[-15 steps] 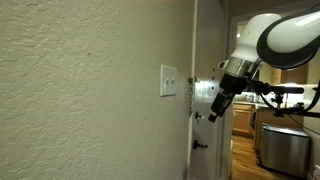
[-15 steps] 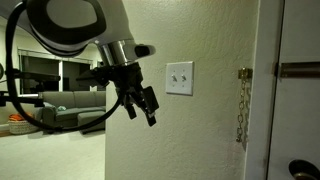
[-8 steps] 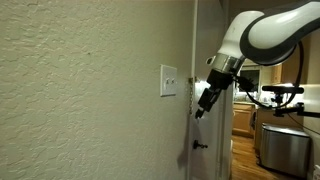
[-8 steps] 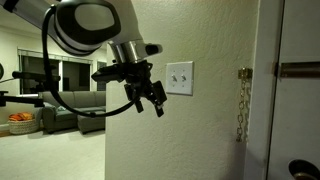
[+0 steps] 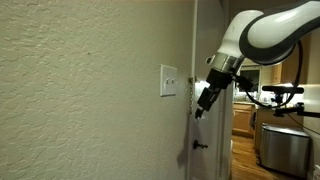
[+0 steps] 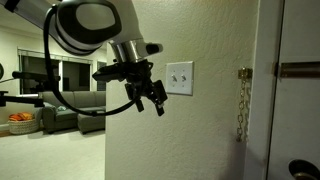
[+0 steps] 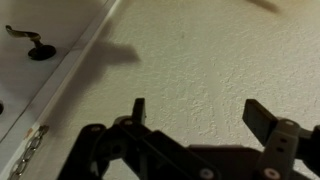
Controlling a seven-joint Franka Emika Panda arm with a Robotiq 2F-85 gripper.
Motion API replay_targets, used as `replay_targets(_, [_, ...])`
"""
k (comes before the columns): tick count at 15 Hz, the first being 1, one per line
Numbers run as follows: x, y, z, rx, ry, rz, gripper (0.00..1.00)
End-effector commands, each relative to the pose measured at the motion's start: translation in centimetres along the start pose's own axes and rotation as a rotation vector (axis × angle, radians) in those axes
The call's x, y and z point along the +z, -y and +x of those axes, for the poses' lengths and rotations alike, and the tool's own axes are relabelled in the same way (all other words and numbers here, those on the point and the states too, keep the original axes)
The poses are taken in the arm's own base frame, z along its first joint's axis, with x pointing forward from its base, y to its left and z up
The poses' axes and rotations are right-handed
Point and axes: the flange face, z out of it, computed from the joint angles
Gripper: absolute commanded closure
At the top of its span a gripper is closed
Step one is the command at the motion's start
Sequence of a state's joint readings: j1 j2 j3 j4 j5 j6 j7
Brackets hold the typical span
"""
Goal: Turn off the light switch on the right
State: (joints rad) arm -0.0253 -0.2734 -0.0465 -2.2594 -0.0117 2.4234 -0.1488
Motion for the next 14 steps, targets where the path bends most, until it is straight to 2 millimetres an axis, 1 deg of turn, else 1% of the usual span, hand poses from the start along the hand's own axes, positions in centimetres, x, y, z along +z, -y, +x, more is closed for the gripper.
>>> replay_targets(1, [-0.5,0.5,1.1,-0.003,-0.026,0.009,0.0])
replay_targets(5, [-2.1,0.8,3.3,-0.027,-0.078,-0.003,0.0])
replay_targets(9, [-3.7,0.7,5.3,-0.042,-0.125,-0.012,0.0])
replay_targets(10, [-4.2,0.6,5.7,-0.043,-0.138,-0.012,0.15])
replay_targets(11, [-4.5,0.6,6.1,-0.043,-0.148,-0.012,0.2])
replay_targets(12, [-4.9,0.4,6.5,-0.044,-0.162,-0.015,0.33])
replay_targets(14, [-5.8,0.1,7.1,-0.042,-0.189,-0.021,0.47])
